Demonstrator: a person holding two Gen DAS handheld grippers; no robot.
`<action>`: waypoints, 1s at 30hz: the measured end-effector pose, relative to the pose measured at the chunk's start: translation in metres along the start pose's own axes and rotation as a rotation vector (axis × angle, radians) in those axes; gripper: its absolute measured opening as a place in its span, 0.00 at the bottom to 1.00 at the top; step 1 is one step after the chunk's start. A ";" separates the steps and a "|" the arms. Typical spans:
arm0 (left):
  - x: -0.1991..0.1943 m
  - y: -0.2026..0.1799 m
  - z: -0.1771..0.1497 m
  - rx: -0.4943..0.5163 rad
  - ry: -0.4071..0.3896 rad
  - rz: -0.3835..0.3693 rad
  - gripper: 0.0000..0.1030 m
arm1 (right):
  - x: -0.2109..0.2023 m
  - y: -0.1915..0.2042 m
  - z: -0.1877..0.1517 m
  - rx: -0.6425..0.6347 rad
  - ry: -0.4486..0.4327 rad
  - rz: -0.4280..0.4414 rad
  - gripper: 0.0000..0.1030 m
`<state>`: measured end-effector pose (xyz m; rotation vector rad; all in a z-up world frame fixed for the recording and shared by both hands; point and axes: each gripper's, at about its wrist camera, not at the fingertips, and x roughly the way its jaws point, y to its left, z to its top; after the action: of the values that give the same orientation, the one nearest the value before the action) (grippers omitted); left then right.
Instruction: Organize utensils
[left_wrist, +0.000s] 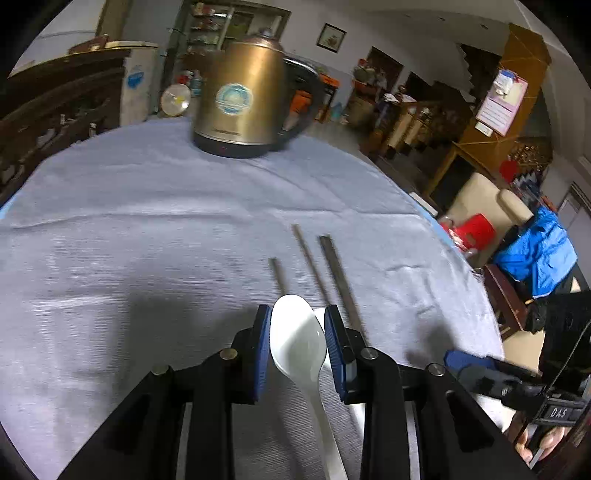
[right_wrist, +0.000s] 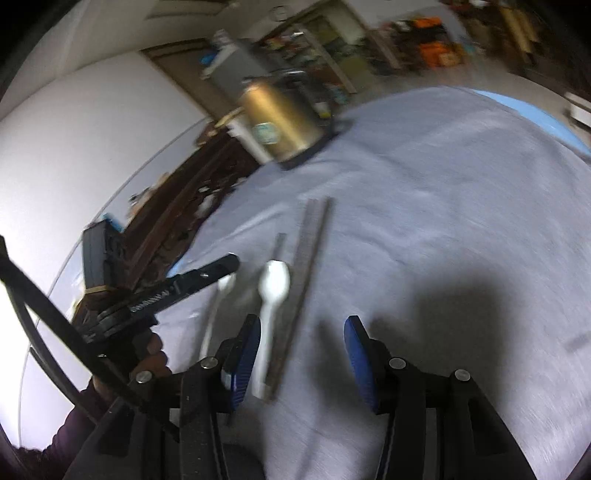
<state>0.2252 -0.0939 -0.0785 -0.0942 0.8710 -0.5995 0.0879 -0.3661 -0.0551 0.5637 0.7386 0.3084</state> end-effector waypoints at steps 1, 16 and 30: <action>-0.002 0.003 -0.001 -0.002 -0.001 0.011 0.29 | 0.008 0.007 0.005 -0.036 0.007 0.018 0.49; -0.016 0.029 -0.013 -0.007 -0.013 0.124 0.29 | 0.120 0.048 0.051 -0.283 0.176 0.014 0.42; -0.024 0.033 -0.023 -0.036 -0.009 0.186 0.30 | 0.147 0.058 0.043 -0.431 0.276 -0.159 0.31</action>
<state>0.2114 -0.0500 -0.0876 -0.0473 0.8709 -0.4096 0.2173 -0.2684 -0.0757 0.0527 0.9446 0.3889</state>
